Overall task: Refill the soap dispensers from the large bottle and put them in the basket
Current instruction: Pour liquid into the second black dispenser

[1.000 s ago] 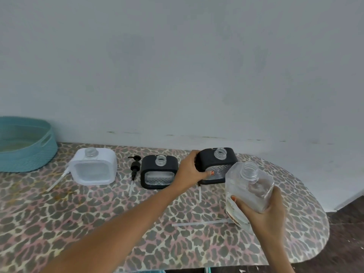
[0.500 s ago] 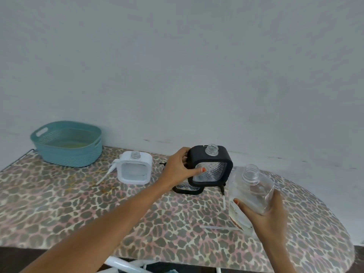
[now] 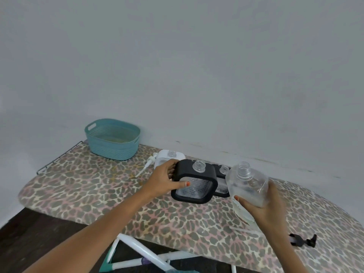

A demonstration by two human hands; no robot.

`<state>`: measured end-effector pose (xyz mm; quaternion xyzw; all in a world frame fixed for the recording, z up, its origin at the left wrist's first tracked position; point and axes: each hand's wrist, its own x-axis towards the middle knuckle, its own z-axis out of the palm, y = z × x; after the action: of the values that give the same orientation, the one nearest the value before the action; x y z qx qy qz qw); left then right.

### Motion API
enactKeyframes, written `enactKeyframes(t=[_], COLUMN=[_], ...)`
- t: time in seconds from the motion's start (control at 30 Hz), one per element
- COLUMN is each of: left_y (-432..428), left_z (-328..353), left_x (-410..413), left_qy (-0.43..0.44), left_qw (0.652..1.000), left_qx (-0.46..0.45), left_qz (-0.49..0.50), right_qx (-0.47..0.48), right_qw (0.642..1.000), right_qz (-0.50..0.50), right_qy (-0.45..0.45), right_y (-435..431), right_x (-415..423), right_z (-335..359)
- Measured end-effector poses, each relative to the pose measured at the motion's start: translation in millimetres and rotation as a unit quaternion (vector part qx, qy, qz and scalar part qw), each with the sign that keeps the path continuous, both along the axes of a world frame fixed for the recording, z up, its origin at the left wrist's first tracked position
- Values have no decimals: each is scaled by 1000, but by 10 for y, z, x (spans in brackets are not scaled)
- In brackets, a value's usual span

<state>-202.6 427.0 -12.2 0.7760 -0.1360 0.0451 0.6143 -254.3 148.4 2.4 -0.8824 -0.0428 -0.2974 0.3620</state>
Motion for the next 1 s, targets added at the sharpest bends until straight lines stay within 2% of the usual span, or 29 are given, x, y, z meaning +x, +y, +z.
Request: enactKeyframes(t=[0.3, 0.57, 1.0], left_y=[391, 427, 415], left_z=[-117, -166, -207], left_x=[-235, -328, -314], left_qy=[30, 50, 62], left_qw=[999, 995, 992], left_qx=[-22, -25, -12], left_qz=[-37, -81, -108], right_qx=[-130, -266, -376], right_qw=[988, 950, 902], right_qz=[75, 113, 124], right_qy=[-30, -118, -171], right_y=[258, 466, 461], right_x=[144, 206, 289], right_z=[189, 367, 397])
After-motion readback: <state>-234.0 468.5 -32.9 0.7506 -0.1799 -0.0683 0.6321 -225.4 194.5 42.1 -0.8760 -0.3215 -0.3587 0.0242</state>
